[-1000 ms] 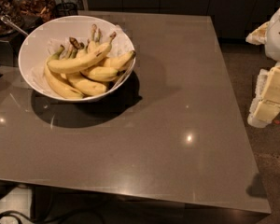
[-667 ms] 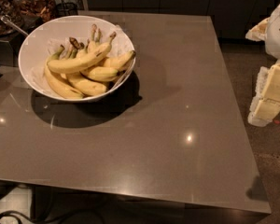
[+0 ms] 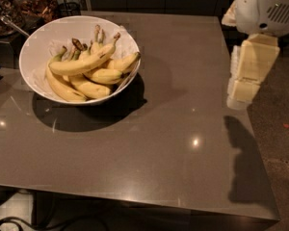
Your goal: Pick banana from white bowl
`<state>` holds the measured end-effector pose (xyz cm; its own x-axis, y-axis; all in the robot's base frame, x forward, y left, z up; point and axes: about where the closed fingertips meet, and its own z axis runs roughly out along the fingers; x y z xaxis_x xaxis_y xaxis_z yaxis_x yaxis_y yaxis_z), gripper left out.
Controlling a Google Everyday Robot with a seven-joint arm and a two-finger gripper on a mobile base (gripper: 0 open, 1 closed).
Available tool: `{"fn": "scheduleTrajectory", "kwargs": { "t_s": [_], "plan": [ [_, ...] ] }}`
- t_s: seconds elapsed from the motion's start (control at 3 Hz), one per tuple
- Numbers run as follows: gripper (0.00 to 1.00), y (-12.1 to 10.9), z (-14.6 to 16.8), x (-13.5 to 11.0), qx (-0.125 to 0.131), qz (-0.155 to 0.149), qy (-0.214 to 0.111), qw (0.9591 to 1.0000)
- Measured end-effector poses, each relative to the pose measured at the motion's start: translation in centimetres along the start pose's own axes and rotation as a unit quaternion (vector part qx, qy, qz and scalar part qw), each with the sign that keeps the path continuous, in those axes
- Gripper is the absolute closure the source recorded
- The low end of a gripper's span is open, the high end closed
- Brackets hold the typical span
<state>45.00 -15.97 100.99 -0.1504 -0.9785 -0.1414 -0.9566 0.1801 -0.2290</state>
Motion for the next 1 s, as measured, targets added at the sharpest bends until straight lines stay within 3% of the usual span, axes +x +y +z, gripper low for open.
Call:
{"fn": "scheduleTrajectory", "kwargs": {
  "t_s": [0.33, 1.0],
  "plan": [
    [0.0, -1.1, 0.9, -4.1, -0.01, -0.033, -0.005, 0.9994],
    [0.0, -2.4, 0.9, -6.2, 0.018, -0.032, -0.036, 0.9987]
  ]
}}
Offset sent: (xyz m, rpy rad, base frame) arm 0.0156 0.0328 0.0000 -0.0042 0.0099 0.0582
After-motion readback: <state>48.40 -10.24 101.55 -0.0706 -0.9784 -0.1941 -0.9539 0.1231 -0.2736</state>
